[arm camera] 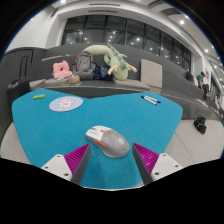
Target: Arrange mouse
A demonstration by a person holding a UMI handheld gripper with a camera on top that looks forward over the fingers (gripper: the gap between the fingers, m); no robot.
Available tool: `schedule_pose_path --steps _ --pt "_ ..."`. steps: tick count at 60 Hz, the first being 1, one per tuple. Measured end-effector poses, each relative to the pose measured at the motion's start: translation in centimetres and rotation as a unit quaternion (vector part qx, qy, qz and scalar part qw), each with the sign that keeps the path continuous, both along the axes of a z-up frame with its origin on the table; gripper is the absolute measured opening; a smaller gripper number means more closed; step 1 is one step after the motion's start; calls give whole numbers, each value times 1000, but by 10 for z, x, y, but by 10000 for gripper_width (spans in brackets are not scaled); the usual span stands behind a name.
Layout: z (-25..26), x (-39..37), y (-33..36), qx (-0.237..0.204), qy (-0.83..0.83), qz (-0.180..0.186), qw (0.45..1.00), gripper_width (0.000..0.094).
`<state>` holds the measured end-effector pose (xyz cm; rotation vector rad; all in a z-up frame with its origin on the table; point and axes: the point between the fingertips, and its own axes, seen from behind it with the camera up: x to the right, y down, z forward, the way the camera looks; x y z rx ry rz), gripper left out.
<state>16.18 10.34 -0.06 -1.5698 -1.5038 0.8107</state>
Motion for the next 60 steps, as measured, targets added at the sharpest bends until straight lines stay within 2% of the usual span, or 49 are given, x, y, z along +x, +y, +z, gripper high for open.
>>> schedule_pose_path --steps 12,31,35,38,41,45,50,60 --pt "-18 -47 10 -16 -22 -6 1000 857" --pt "-23 -93 32 -30 -50 -42 997 854" --pt "-25 -95 27 -45 -51 -39 997 776" --pt "-26 -95 20 -55 -52 -34 997 586" --pt "-27 -95 17 -48 -54 -26 997 462" --pt "-26 -95 20 -47 -54 -39 997 387" --pt "-22 -93 19 -44 -60 -52 996 350" --pt "63 -131 -36 -60 19 -14 998 349"
